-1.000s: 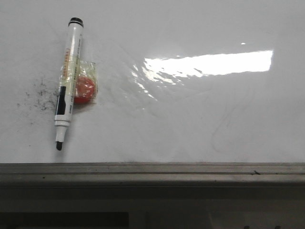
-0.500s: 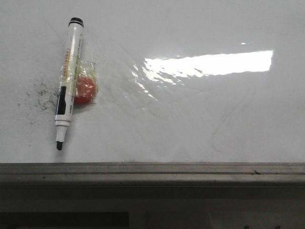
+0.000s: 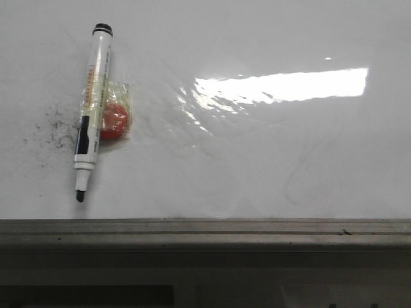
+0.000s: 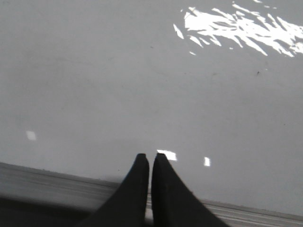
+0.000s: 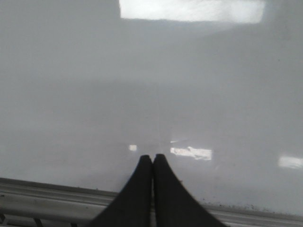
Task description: Write number 8 on whiteboard
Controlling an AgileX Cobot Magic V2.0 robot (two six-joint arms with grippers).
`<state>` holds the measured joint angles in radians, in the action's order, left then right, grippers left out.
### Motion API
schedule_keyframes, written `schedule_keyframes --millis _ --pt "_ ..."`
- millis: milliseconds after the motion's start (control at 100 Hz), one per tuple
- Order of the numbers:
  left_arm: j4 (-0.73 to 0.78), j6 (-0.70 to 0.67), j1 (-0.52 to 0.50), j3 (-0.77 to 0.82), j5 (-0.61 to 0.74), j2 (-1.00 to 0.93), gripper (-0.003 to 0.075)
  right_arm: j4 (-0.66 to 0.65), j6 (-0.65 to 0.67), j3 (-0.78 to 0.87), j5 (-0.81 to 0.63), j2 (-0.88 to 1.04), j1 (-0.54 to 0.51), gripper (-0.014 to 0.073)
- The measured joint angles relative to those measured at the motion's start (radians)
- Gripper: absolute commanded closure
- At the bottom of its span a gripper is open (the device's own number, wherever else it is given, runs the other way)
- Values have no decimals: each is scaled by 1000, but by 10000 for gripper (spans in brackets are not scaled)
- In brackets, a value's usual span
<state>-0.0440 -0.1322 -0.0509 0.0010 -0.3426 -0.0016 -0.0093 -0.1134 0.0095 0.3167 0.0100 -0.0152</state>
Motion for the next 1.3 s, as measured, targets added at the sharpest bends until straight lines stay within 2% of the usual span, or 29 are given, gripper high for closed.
schedule_keyframes --millis 150,230,300,400,540,610,790,960,1070,1180,1300 --pt "44 8 0 0 29 0 741 -40 0 0 -115 0 0 657" --pt "-71 8 0 0 57 0 741 -44 0 0 -221 0 0 657" --pt "-232 8 0 0 69 0 741 -35 0 0 -317 0 0 657" --pt "-460 8 0 0 86 0 741 76 23 0 -425 0 0 657" --pt "-718 8 0 0 158 0 741 320 73 0 -464 0 0 657" --pt "-786 8 0 0 188 0 741 398 78 0 -470 0 0 657" --pt "-883 8 0 0 220 0 741 442 157 0 -504 0 0 657" --pt "-943 8 0 0 211 0 741 447 191 0 -407 0 0 657" --pt "-934 98 0 -26 184 0 741 415 184 -63 -241 0 0 657" --pt "-856 229 0 -135 139 2 741 303 169 -208 -49 0 0 657" --pt "-711 301 0 -280 -1 69 741 207 146 -344 128 0 11 657"
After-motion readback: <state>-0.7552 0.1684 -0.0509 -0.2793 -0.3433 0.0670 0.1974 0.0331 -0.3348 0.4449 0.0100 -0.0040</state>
